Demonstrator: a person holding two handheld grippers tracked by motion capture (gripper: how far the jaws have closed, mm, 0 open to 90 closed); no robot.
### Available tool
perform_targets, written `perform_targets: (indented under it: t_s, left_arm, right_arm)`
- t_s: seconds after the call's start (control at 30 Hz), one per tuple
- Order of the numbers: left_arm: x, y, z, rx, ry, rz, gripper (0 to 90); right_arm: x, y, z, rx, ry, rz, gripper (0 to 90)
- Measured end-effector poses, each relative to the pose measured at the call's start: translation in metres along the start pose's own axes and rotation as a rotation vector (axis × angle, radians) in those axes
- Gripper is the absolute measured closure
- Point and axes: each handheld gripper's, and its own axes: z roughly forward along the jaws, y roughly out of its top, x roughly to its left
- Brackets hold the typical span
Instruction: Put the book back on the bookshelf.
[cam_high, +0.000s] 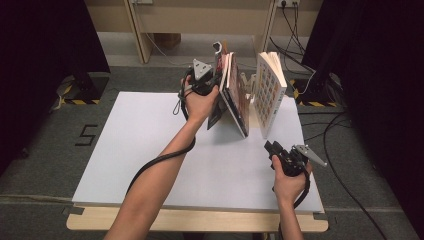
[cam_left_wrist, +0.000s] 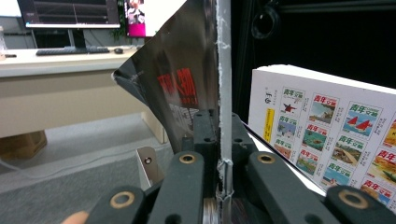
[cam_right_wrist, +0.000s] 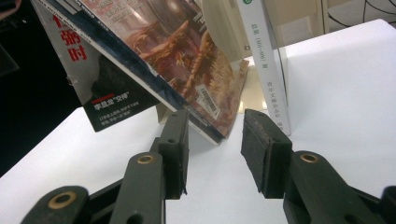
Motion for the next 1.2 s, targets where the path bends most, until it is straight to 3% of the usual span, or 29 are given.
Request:
perform_targets:
  t_s: [0.17, 0.4, 0.5, 0.7, 1.07, 1.2]
  left_arm:
    - [0.002, -0.015, -0.004, -0.006, 0.015, 0.012, 85.7]
    - [0.014, -0.028, -0.013, -0.006, 0.051, -0.045, 84.7]
    - [0.016, -0.026, -0.013, 0.023, 0.054, -0.041, 83.2]
    - [0.018, -0.016, -0.012, 0.085, 0.024, -0.099, 77.0]
    - [0.018, -0.008, -0.012, 0.142, -0.014, -0.106, 79.2]
    - [0.021, -0.005, -0.011, 0.189, -0.011, -0.109, 81.2]
  right_arm:
    - [0.001, 0.000, 0.000, 0.000, -0.002, -0.002, 62.2]
    - [0.003, -0.002, 0.002, 0.005, 0.000, -0.007, 62.2]
    - [0.003, -0.003, 0.002, 0.008, 0.000, -0.004, 62.2]
    - [0.003, -0.001, 0.001, 0.008, 0.001, -0.002, 62.2]
    - [0.001, 0.000, 0.000, -0.002, -0.006, 0.000, 62.0]
    - [0.001, 0.000, 0.000, -0.003, -0.004, 0.000, 62.0]
